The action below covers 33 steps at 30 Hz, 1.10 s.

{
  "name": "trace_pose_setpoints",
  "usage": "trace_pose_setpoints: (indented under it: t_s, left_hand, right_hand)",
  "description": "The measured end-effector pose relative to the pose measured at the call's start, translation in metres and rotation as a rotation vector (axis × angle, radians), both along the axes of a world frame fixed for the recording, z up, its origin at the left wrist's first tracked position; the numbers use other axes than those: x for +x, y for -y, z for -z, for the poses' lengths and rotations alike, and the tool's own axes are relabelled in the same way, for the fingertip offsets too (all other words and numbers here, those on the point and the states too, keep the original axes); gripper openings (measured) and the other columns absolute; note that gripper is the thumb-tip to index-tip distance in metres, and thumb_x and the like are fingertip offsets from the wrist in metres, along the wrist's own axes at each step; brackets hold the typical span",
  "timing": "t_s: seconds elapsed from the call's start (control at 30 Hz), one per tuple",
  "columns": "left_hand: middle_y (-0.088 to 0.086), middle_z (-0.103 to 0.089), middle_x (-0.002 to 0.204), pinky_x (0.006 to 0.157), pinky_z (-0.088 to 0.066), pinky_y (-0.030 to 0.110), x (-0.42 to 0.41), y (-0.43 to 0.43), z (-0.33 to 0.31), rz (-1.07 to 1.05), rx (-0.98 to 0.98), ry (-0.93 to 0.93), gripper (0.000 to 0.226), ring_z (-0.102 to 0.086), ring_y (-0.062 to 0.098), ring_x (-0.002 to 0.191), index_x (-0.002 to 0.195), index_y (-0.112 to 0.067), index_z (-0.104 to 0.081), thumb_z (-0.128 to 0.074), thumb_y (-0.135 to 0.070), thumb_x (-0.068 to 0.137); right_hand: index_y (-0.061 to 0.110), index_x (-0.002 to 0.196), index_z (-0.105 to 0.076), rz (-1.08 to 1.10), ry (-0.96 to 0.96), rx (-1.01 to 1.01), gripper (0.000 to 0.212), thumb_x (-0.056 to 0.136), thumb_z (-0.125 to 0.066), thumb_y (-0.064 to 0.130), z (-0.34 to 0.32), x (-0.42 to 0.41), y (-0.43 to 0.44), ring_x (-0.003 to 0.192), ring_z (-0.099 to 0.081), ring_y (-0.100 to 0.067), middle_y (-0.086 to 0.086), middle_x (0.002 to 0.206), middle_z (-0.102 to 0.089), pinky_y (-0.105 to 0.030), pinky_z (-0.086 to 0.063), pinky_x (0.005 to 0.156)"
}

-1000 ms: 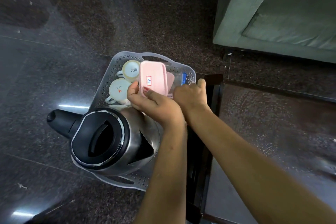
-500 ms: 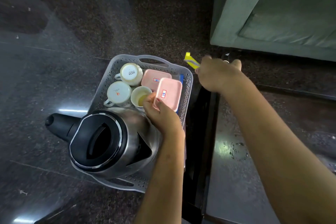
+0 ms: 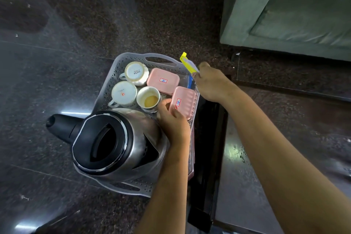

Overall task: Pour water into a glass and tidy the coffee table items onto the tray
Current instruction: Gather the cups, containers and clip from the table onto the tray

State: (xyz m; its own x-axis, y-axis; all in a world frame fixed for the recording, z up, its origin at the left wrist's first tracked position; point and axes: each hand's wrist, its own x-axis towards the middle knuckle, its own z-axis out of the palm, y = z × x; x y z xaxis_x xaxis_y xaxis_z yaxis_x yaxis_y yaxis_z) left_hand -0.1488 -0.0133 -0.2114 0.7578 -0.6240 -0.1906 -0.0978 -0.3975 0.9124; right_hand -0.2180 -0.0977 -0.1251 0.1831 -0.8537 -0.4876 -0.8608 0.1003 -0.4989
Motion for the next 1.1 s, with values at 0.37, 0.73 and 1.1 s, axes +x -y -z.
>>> trace_pose_setpoints:
  t_s: [0.37, 0.73, 1.1]
  left_hand:
    - [0.018, -0.068, 0.102, 0.086, -0.047, 0.035, 0.008, 0.012, 0.003, 0.007, 0.042, -0.094, 0.031, -0.060, 0.026, 0.090, 0.107, 0.002, -0.063, -0.046, 0.013, 0.083]
    - [-0.001, -0.068, 0.097, 0.098, -0.050, 0.035, 0.005, 0.032, 0.003, -0.091, -0.013, -0.341, 0.032, -0.063, 0.017, 0.096, 0.105, -0.010, -0.069, -0.051, 0.008, 0.086]
    - [0.009, -0.065, 0.119, 0.098, -0.045, 0.057, -0.004, 0.029, 0.007, 0.047, 0.003, -0.366, 0.041, -0.059, 0.034, 0.115, 0.117, -0.018, -0.064, -0.050, 0.004, 0.086]
  right_hand:
    - [0.015, 0.119, -0.048, -0.234, -0.272, -0.165, 0.028, 0.091, -0.051, 0.017, 0.023, 0.025, 0.006, 0.115, -0.055, -0.027, -0.005, 0.123, -0.059, -0.042, -0.032, 0.096]
    - [0.021, 0.104, -0.059, -0.294, -0.412, -0.385, 0.024, 0.086, -0.052, 0.008, 0.047, 0.036, 0.011, 0.099, -0.064, -0.025, -0.001, 0.105, -0.068, -0.037, -0.032, 0.088]
    - [0.023, 0.107, -0.052, -0.263, -0.391, -0.383, 0.026, 0.084, -0.054, 0.012, 0.054, 0.035, 0.015, 0.098, -0.064, -0.025, 0.000, 0.101, -0.069, -0.038, -0.030, 0.086]
